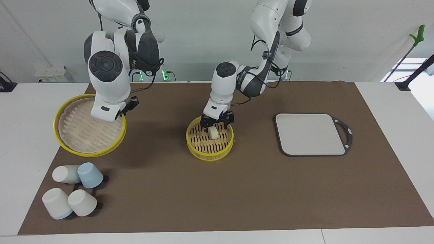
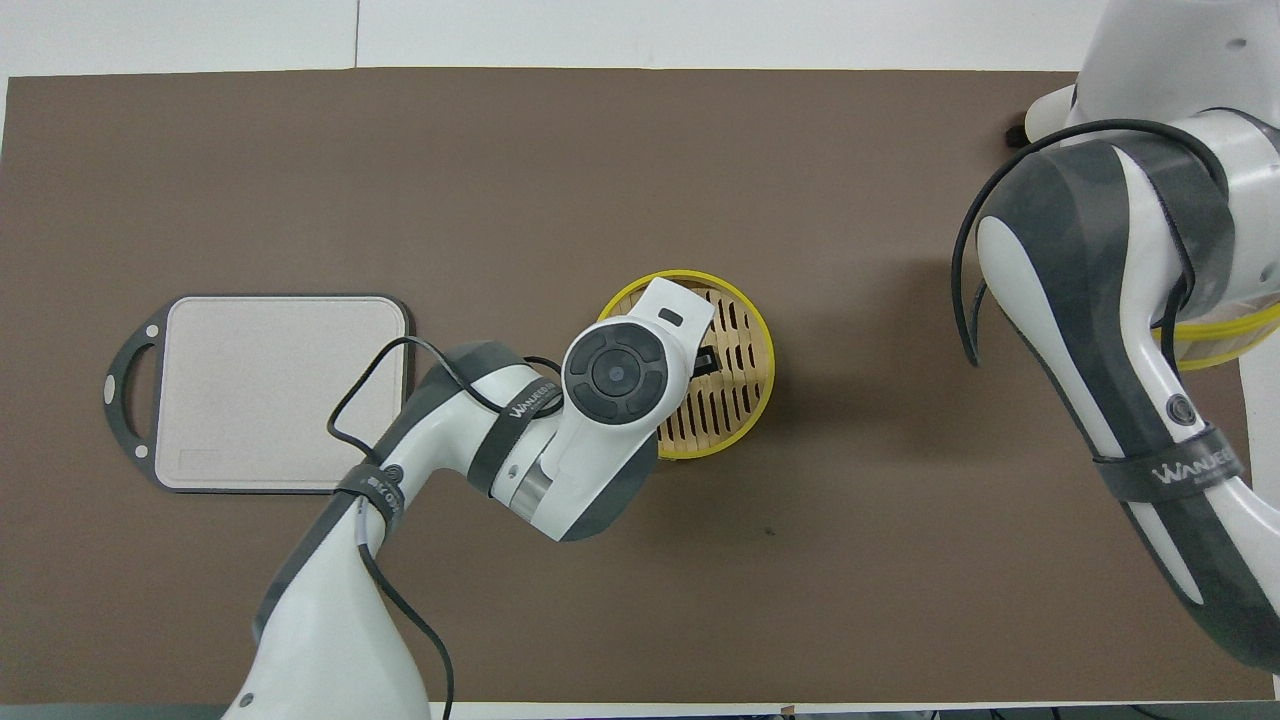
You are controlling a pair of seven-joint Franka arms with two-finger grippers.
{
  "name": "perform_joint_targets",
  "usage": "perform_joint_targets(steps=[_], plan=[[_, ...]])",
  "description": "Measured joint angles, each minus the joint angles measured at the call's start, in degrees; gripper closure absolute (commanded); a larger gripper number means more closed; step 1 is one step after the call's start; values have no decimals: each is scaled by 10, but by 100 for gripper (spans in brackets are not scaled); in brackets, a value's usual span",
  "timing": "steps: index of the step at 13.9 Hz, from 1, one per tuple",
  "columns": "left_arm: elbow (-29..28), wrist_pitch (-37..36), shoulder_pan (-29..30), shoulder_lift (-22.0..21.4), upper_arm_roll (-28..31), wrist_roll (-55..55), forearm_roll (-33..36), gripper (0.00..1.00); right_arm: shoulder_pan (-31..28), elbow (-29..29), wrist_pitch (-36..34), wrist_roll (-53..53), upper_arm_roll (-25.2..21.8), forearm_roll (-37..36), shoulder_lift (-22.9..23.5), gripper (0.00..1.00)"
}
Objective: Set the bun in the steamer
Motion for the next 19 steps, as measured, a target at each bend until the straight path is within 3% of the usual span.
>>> perform_joint_targets(steps=[3, 6, 11, 14, 19], plan=[[5, -143, 93, -86, 5, 92, 3, 0, 0, 0, 6, 1, 0, 15, 0, 100], [6, -231, 212, -155, 10, 219, 3, 0, 29, -10, 83, 93, 5, 99, -1, 100], [33, -343, 354, -202, 14, 459, 8, 0, 253, -56, 294, 440, 12, 117, 13, 100], [36, -373, 372, -226, 12, 514, 36, 0, 303, -68, 375, 520, 12, 119, 56, 100], [36, -393, 372, -241, 7, 528, 46, 0, 299, -92, 411, 522, 4, 119, 81, 100]])
